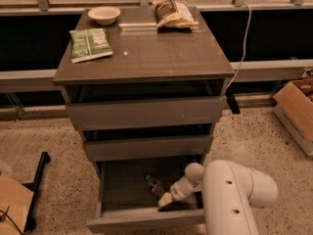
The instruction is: Place water bottle into bottom drawer
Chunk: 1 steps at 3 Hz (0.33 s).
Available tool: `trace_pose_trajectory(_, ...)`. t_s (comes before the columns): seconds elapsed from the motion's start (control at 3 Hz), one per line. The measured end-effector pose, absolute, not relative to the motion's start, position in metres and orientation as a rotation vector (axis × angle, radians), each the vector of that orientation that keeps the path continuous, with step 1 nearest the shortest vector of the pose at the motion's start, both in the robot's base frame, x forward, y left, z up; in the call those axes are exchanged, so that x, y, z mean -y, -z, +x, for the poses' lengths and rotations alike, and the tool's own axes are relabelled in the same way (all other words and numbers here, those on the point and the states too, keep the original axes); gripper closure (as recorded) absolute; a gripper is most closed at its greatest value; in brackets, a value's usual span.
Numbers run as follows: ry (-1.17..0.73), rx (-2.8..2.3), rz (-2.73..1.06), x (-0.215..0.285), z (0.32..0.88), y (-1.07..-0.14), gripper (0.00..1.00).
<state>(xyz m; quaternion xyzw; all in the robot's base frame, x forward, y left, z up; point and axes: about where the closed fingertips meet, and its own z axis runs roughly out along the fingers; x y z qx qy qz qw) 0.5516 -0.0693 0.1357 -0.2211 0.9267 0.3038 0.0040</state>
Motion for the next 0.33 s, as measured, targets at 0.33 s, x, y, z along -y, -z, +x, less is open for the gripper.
trace_pose_trajectory(0.33, -0.955, -2.906, -0.695, 0.0681, 0.5499, -0.1344, 0.00)
